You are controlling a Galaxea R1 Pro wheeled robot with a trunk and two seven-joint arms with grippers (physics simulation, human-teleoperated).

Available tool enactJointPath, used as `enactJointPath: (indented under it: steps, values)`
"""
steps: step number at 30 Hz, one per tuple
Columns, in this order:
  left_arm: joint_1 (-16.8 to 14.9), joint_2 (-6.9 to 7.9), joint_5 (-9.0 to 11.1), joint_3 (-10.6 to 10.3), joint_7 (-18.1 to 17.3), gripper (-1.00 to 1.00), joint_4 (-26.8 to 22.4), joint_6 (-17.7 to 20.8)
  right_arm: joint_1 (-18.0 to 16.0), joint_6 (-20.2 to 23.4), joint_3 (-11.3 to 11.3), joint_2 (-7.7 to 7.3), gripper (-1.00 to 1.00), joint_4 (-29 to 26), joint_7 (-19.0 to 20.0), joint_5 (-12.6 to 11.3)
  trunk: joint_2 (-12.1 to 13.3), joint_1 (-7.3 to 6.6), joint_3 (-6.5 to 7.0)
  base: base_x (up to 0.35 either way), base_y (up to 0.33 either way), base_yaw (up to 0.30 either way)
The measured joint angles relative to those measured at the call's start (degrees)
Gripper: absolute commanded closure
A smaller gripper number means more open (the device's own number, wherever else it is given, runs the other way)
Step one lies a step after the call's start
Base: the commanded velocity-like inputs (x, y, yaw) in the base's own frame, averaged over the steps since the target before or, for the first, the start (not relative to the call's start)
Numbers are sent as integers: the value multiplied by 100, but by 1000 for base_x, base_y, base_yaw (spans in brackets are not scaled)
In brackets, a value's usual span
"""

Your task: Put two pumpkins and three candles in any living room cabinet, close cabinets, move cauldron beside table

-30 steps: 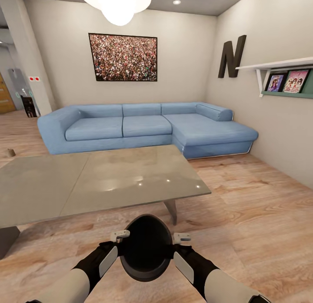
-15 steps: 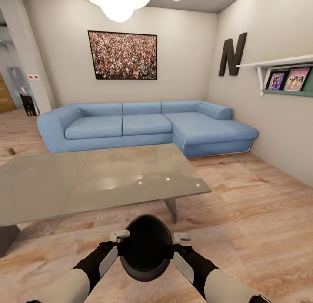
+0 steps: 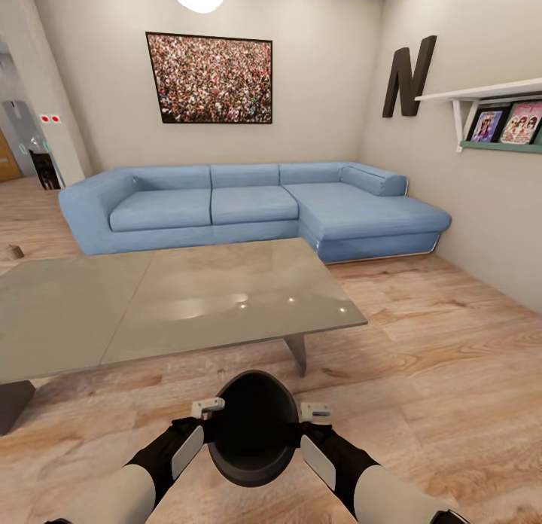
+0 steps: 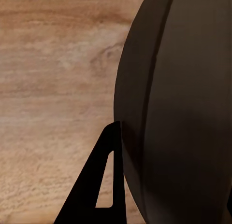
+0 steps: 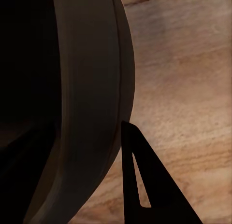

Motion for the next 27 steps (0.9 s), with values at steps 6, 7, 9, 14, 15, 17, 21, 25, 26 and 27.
enactJointPath:
  steps: [6, 7, 9, 14, 15, 17, 21, 25, 26, 27]
  values:
    - [-1, 1, 10, -4, 0, 100, 2, -5, 0, -2, 1, 0, 100, -1, -2, 1, 0, 0, 0, 0, 0, 0]
    - [-2, 2, 12, -5, 0, 100, 2, -6, -1, -1, -3, 1, 100, -2, -2, 6, 0, 0, 0, 0, 0, 0]
    - [-1, 2, 15, -6, 0, 100, 3, -6, 0, 0, -1, 2, 100, 0, -2, 5, 0, 0, 0, 43, 0, 0]
    - [-1, 0, 2, 1, 0, 100, 2, -2, 0, 0, -2, 2, 100, 0, -2, 4, 0, -2, 0, 185, 0, 0]
    - [1, 1, 5, 0, 0, 100, 1, -2, 0, 0, 0, 2, 100, 0, -2, 2, 0, -2, 0, 225, 0, 0]
    - [2, 1, 4, 1, 0, 100, 1, -2, 0, 1, 1, 2, 100, 1, -2, 1, 0, -2, 0, 229, 0, 0]
    - [-2, 1, 1, 2, 0, 100, 0, 0, -1, 0, -4, 2, 100, -1, -2, 6, 0, -2, 0, 198, 0, 0]
    - [-1, 2, 16, -8, 2, 100, 0, -6, -1, 0, -3, 2, 100, -1, -2, 9, 0, 0, 0, 43, 0, 0]
    - [-1, 2, 14, -8, 1, 100, 1, -6, -1, -1, -4, 2, 100, -1, -2, 9, 0, 0, 0, 10, 0, 0]
    - [0, 3, 11, -9, 0, 100, 0, -5, 0, -1, -3, 2, 100, -1, -2, 7, 0, 0, 0, 6, 0, 0]
